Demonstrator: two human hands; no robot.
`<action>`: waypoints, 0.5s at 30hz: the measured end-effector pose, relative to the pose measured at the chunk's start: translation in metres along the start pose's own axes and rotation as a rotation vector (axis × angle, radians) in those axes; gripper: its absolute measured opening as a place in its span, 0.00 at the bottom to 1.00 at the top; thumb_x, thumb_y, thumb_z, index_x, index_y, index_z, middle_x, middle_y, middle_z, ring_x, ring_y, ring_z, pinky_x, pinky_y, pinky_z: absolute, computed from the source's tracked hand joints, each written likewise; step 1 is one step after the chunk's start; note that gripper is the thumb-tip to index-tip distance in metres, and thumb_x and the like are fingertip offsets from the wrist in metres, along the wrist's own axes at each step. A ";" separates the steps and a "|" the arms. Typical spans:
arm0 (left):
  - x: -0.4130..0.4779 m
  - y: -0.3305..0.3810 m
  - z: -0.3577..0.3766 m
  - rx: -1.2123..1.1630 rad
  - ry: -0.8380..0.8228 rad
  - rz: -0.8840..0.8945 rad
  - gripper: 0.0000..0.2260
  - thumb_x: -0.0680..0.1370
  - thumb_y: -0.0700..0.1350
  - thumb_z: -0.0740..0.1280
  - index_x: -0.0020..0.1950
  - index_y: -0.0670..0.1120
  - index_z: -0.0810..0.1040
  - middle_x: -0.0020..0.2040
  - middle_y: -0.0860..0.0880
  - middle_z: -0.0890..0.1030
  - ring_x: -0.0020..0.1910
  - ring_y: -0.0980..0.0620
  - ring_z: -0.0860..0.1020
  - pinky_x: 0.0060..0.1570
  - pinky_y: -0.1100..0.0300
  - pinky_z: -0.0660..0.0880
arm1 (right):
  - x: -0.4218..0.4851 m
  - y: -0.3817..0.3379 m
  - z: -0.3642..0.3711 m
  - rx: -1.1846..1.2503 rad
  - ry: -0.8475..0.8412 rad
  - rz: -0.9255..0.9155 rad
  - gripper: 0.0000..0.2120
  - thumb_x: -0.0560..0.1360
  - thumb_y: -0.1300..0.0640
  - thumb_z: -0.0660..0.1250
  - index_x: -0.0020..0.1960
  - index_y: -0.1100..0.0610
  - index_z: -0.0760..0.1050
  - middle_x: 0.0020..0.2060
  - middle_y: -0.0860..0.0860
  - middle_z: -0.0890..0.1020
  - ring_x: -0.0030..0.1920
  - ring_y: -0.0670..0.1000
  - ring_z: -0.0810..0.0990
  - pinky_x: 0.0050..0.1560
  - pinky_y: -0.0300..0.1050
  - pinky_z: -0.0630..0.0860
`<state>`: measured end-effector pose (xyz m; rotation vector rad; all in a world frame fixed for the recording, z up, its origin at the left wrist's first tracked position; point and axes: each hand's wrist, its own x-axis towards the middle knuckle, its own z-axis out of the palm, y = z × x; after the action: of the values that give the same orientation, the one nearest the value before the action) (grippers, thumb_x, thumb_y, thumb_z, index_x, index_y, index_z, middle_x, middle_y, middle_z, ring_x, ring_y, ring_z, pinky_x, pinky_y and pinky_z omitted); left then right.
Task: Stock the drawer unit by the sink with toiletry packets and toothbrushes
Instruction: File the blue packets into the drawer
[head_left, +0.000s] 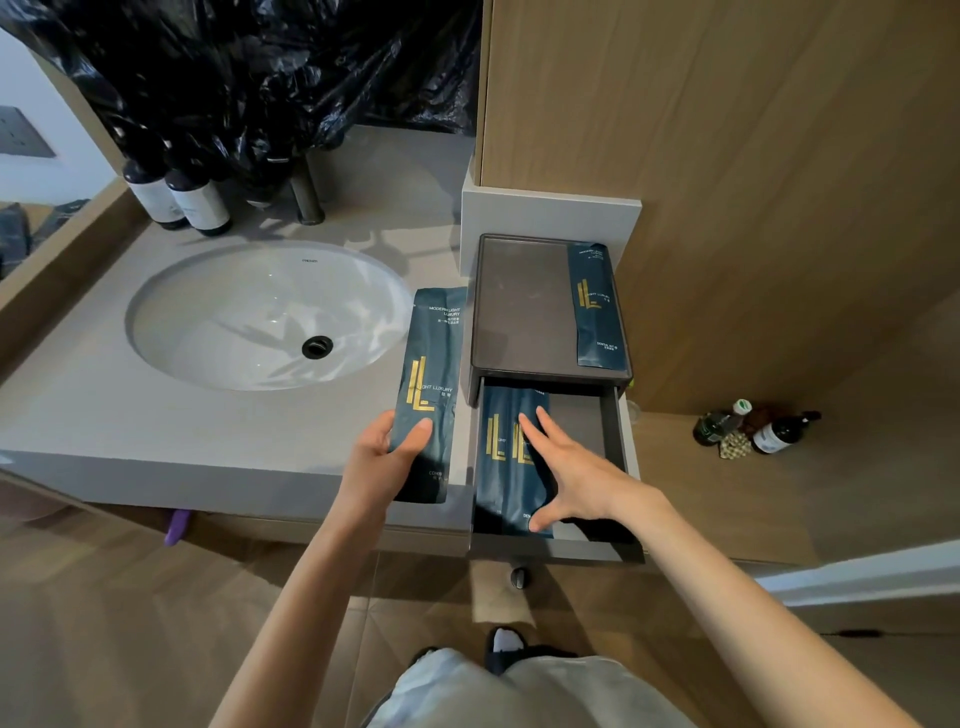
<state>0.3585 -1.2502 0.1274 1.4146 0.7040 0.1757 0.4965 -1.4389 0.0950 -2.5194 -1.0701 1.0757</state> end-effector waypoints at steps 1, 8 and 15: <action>0.001 -0.001 0.000 0.002 -0.001 -0.001 0.05 0.80 0.44 0.63 0.53 0.47 0.75 0.47 0.42 0.81 0.35 0.54 0.83 0.35 0.54 0.81 | 0.002 0.001 0.002 -0.007 0.014 0.010 0.63 0.64 0.49 0.80 0.78 0.45 0.34 0.76 0.45 0.31 0.78 0.57 0.46 0.75 0.56 0.59; 0.006 -0.012 0.004 0.027 -0.040 -0.040 0.32 0.67 0.63 0.70 0.66 0.49 0.73 0.64 0.48 0.78 0.65 0.46 0.75 0.65 0.42 0.70 | -0.002 -0.009 -0.006 -0.124 0.021 0.064 0.60 0.65 0.46 0.78 0.78 0.46 0.35 0.77 0.48 0.33 0.78 0.62 0.45 0.75 0.55 0.53; -0.001 -0.006 0.034 -0.007 -0.122 0.036 0.05 0.79 0.41 0.65 0.54 0.45 0.78 0.54 0.41 0.83 0.55 0.41 0.80 0.61 0.43 0.74 | -0.023 -0.015 -0.019 0.307 0.382 -0.076 0.23 0.79 0.52 0.64 0.73 0.52 0.68 0.69 0.47 0.73 0.69 0.48 0.72 0.70 0.42 0.65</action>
<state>0.3747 -1.2804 0.1219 1.4193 0.5773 0.1181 0.4904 -1.4417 0.1274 -2.2895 -0.8162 0.6424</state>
